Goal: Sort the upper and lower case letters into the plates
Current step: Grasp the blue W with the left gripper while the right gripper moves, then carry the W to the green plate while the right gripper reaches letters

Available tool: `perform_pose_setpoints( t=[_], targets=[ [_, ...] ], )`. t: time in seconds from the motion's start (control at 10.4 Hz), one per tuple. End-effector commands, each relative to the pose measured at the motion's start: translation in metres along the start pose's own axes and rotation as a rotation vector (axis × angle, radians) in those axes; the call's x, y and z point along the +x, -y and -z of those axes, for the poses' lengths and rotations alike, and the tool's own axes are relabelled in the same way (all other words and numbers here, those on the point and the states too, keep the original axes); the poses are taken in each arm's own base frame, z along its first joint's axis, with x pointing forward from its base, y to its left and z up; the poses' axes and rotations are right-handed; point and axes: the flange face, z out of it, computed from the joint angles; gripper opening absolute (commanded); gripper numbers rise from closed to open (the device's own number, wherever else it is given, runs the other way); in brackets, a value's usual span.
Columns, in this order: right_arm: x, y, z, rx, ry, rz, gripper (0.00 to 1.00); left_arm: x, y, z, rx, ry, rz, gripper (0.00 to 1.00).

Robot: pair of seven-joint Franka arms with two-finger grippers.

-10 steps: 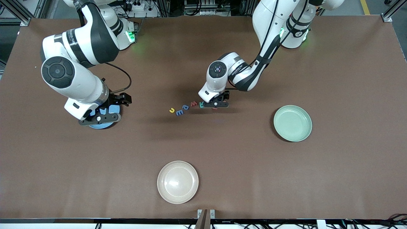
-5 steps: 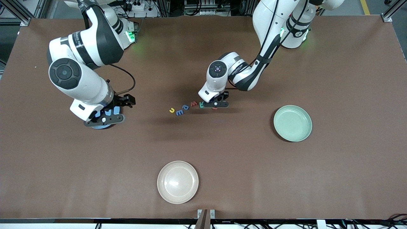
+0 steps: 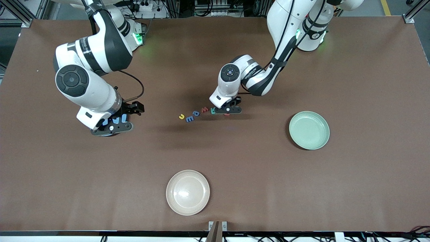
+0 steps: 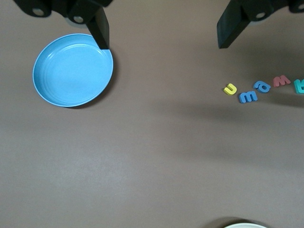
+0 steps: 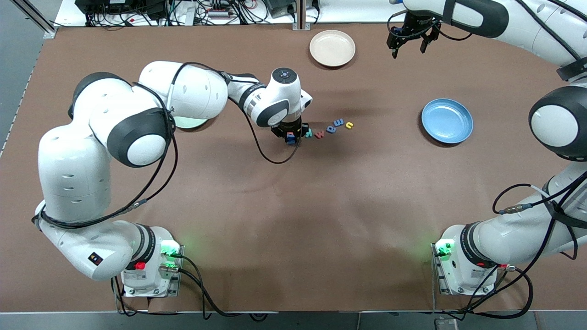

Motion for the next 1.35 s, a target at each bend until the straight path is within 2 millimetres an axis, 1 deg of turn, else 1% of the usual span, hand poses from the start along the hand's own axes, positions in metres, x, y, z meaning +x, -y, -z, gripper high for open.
perform_pose_setpoints(
  t=[0.0,0.1,0.19,0.29,0.38,0.48,0.58,0.67,0.77,0.87,0.96,1.06,1.15,1.25],
  targets=[
    [-0.001,0.006,-0.002,0.011,-0.004,-0.012,1.0,0.002,-0.003,0.015,-0.025,-0.007,0.028,0.0],
    [-0.001,0.006,-0.002,0.011,-0.004,-0.012,1.0,0.003,-0.001,0.021,-0.015,0.001,0.035,0.0],
    [-0.002,0.008,-0.002,0.011,-0.005,-0.009,1.0,0.002,0.0,0.033,0.001,0.014,0.035,0.0],
    [-0.002,0.012,-0.001,0.01,-0.007,-0.02,1.0,0.009,0.007,0.052,-0.011,0.034,0.077,0.0],
    [-0.003,0.019,-0.002,0.009,-0.01,-0.034,1.0,0.017,0.017,0.074,-0.01,0.049,0.1,0.0],
    [-0.003,0.025,-0.003,0.01,-0.016,-0.042,1.0,0.027,0.032,0.095,-0.003,0.06,0.114,0.0],
    [-0.001,0.033,-0.007,0.01,-0.02,-0.043,1.0,0.033,0.046,0.109,0.016,0.077,0.109,0.0],
    [0.001,0.044,-0.013,0.011,-0.026,-0.052,1.0,0.042,0.066,0.126,0.038,0.1,0.117,0.0],
    [0.002,0.06,-0.02,0.01,-0.036,-0.052,1.0,0.061,0.099,0.148,0.047,0.112,0.132,0.0],
    [0.006,0.069,-0.033,0.008,-0.028,-0.038,1.0,0.075,0.128,0.162,0.053,0.128,0.13,0.0],
    [0.005,0.072,-0.05,0.007,-0.029,-0.034,1.0,0.09,0.164,0.179,0.052,0.133,0.165,0.0],
    [0.004,0.074,-0.069,0.013,-0.045,-0.035,1.0,0.1,0.192,0.188,0.057,0.153,0.147,0.0],
    [0.002,0.084,-0.089,0.019,-0.059,-0.048,1.0,0.118,0.234,0.19,0.046,0.164,0.154,0.0],
    [0.001,0.1,-0.108,0.016,-0.047,-0.073,1.0,0.133,0.272,0.19,0.035,0.169,0.197,0.0]
  ],
)
